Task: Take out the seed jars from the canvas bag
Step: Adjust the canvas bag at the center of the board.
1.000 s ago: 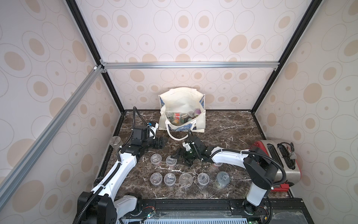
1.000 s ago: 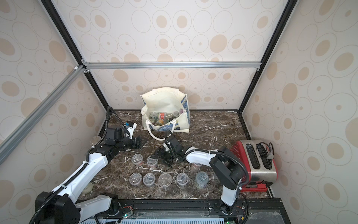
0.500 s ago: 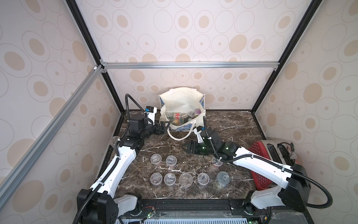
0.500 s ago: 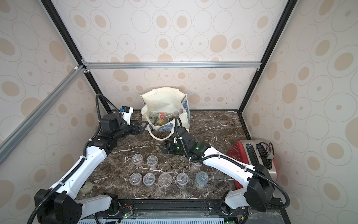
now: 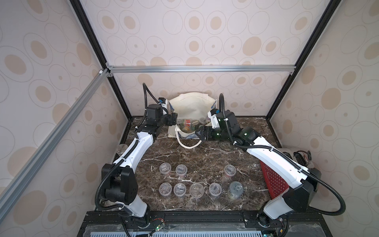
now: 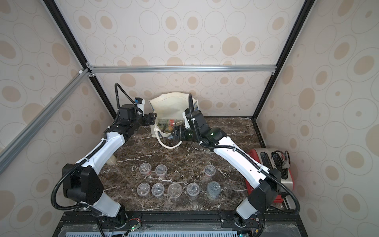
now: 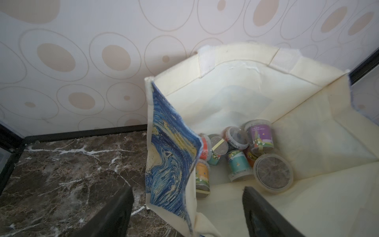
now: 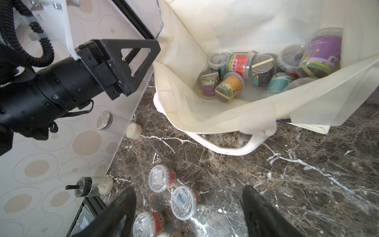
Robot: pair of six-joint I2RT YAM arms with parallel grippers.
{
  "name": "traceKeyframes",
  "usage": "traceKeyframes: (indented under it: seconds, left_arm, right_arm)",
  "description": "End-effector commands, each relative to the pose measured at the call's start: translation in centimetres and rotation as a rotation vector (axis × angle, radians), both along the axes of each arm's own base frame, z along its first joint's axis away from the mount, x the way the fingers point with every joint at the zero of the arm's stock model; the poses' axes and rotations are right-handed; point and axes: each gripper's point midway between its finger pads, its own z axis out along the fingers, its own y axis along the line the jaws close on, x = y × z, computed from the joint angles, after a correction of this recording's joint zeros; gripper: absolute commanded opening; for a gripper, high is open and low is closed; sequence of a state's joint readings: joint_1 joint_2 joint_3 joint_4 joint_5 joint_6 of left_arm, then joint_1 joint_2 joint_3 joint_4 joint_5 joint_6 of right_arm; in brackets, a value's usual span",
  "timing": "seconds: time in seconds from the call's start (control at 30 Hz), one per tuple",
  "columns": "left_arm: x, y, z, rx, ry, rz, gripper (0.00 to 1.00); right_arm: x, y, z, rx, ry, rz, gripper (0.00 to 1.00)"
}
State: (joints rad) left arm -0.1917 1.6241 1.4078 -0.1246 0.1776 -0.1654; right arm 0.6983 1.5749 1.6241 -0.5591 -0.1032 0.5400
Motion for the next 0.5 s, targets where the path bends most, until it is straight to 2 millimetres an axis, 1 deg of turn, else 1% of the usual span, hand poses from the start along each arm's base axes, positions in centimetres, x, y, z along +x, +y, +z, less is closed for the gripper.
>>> traceKeyframes:
  seconds: [0.0,0.07,0.13,0.23,0.27,0.37,0.47]
  left_arm:
    - [0.3,-0.1,-1.6,0.072,0.065,-0.033,0.76]
    - [-0.1,-0.6,-2.6,0.059,0.103,-0.062,0.62]
    - [-0.8,-1.3,-2.9,0.016,0.115,-0.089,0.42]
    - [-2.4,-2.2,-3.1,-0.023,0.096,-0.143,0.18]
    - [-3.2,-2.4,-3.3,-0.028,0.09,-0.159,0.15]
    - [-5.7,-2.6,-4.2,-0.044,0.084,-0.172,0.15]
    - [-8.0,-2.3,-5.4,-0.06,0.095,-0.15,0.15]
  right_arm:
    - [0.0,-0.2,-1.0,-0.051,0.065,0.035,0.83]
    - [0.2,0.2,-1.0,-0.067,0.07,0.054,0.81]
    - [0.4,1.1,-1.2,-0.069,0.08,0.093,0.78]
    - [0.4,2.7,-1.0,-0.039,0.106,0.159,0.73]
    - [0.5,3.4,-0.8,-0.02,0.113,0.178,0.72]
    - [1.1,4.5,-0.8,0.008,0.131,0.19,0.7]
    - [1.7,4.8,-1.5,-0.004,0.15,0.172,0.69]
